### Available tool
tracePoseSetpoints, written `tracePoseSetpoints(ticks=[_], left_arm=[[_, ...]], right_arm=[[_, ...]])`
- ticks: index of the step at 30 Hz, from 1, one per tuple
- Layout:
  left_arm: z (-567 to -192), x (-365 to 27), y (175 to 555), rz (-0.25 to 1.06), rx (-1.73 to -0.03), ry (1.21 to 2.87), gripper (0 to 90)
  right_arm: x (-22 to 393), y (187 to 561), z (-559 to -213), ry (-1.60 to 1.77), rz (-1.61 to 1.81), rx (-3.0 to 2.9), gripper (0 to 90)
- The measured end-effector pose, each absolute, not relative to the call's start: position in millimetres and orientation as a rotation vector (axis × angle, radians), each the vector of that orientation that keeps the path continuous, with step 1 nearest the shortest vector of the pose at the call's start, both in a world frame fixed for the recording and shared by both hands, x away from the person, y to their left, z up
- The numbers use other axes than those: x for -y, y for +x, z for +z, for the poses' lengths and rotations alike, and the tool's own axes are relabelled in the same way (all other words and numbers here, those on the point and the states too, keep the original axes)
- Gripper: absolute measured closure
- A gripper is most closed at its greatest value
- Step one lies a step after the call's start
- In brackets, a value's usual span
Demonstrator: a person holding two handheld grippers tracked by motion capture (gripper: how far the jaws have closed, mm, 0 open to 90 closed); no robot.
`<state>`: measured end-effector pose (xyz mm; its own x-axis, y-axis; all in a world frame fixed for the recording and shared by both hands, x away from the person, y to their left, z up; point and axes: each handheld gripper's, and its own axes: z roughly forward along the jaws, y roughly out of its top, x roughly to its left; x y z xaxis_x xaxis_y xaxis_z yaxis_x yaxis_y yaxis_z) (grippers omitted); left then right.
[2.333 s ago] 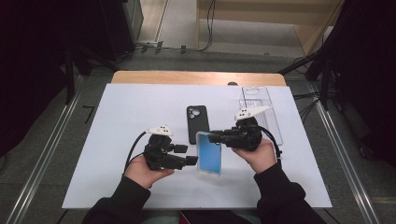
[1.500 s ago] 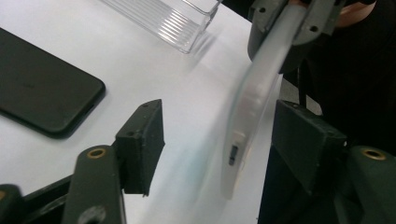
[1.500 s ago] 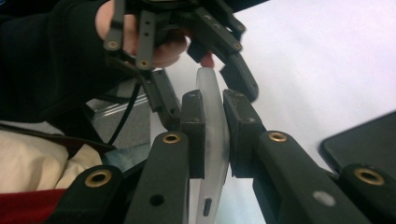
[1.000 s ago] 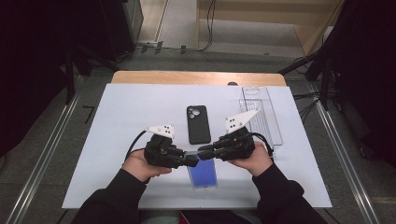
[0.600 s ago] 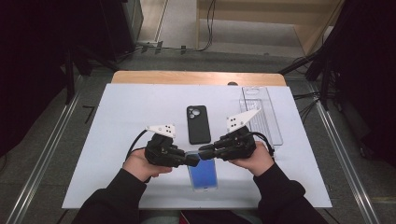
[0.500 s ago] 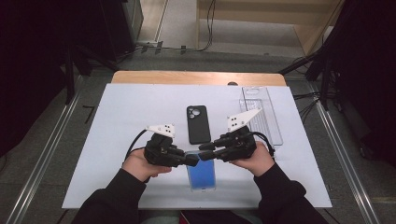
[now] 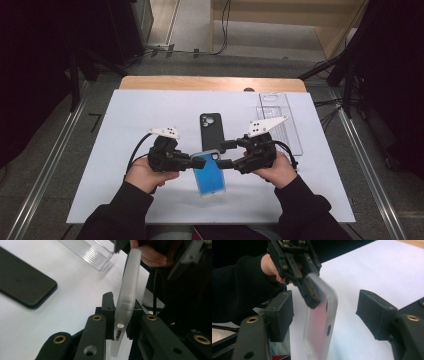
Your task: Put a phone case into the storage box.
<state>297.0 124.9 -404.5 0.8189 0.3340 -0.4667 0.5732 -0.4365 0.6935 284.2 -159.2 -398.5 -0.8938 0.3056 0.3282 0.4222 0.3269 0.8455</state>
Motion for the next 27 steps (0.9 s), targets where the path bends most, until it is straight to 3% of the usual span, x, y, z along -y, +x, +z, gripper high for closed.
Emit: tracePoseSetpoints(ticks=[5, 9, 27], left_arm=[[-402.8, -128.6, 300.1, -0.291, -0.772, 2.047, 80.7], [-402.8, -131.8, 301.9, -0.257, -0.838, 2.033, 80.8], [-394.5, -143.8, 300.6, -0.083, -1.042, 1.884, 80.5]], right_arm=[[156.2, 282.6, -402.0, -0.687, -1.623, 2.514, 22.0], [153.3, 283.7, -407.3, -0.736, -1.638, 2.541, 0.4], [134.8, 277.8, -420.4, -1.197, -1.613, 2.576, 0.0]])
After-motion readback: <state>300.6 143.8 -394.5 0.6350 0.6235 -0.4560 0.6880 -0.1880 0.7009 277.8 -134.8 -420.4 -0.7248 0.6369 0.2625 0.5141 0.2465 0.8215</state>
